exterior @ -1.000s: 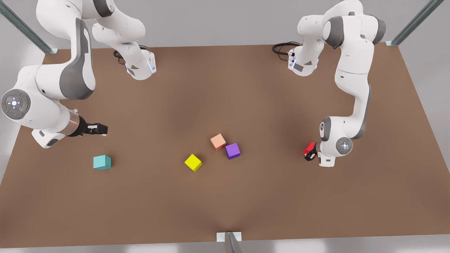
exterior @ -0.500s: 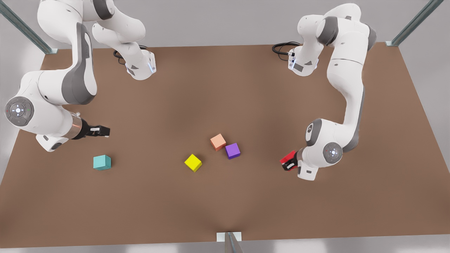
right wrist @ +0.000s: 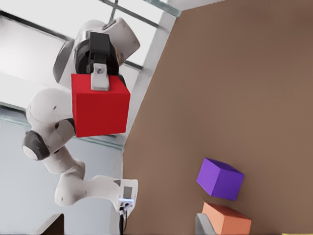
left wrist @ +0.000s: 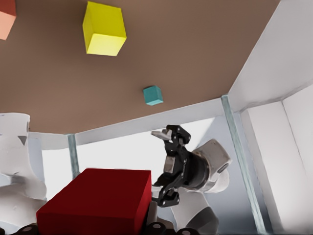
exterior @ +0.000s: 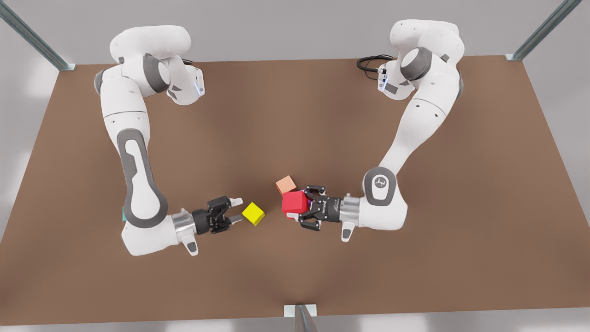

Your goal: Pick up red wooden cube and pass to hand red wooden cube and place in blue wooden cube

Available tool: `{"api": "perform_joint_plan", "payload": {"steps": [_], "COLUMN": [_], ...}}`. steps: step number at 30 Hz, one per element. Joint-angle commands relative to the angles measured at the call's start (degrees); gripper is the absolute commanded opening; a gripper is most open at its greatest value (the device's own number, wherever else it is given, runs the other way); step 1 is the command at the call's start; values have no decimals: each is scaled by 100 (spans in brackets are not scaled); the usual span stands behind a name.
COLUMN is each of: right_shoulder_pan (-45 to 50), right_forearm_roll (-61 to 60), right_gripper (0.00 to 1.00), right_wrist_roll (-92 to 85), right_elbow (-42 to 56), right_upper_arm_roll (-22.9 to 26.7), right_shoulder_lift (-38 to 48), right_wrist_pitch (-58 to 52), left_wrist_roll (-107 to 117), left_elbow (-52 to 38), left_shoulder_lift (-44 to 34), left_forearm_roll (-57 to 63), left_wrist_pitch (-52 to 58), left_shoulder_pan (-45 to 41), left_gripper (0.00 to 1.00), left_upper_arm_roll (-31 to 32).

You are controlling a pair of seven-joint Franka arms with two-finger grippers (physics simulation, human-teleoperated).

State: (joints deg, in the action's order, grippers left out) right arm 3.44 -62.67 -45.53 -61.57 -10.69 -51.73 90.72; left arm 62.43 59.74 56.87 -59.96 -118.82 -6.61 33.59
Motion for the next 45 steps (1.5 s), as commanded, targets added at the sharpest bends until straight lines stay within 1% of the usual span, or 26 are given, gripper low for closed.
{"api": "perform_joint_plan", "payload": {"steps": [1,3,7,8,9,10,11,12,13,21,34,35,44,45], "right_shoulder_pan": [26,26,175,237,219,210,219,272,307,474,632,632,650,650], "right_forearm_roll": [-193,-306,-860,-1229,-1423,-1572,-1581,-1590,-1590,-2012,-2504,-2504,-2601,-2601], "right_gripper": [100,100,100,100,100,100,100,100,100,100,100,100,100,91], "right_wrist_roll": [-6828,-6952,-6873,-6382,-4723,-2675,-802,228,730,871,774,765,440,440], "right_elbow": [-4,-57,-232,-407,-715,-1014,-1041,-1032,-1032,-962,-637,-628,-531,-531], "right_upper_arm_roll": [-118,-311,-311,-311,-311,-311,-311,-320,-311,-311,-399,-496,-707,-707], "right_shoulder_lift": [-39,-74,-65,-13,57,207,233,225,225,163,-13,-13,-101,-101], "right_wrist_pitch": [1017,1158,1263,1290,1290,1237,1228,1246,1281,1598,1729,1729,1800,1800], "left_wrist_roll": [727,718,639,630,639,630,595,595,595,375,305,305,208,208], "left_elbow": [-6,-6,-6,-6,-6,-6,-6,-6,-6,-85,-164,-164,-190,-190], "left_shoulder_lift": [26,26,26,61,61,61,61,61,61,184,281,281,316,316], "left_forearm_roll": [-226,-226,-226,-226,-226,-226,-226,-226,-226,-226,-235,-235,-226,-226], "left_wrist_pitch": [-291,-283,-282,-283,-283,-291,-291,-291,-291,-388,-388,-388,-520,-520], "left_shoulder_pan": [1,1,10,10,2,2,1,1,1,-78,-86,-95,-210,-210], "left_gripper": [65,65,65,65,65,65,65,65,65,65,65,65,65,65], "left_upper_arm_roll": [43,43,34,34,34,34,34,34,34,52,166,166,166,166]}}
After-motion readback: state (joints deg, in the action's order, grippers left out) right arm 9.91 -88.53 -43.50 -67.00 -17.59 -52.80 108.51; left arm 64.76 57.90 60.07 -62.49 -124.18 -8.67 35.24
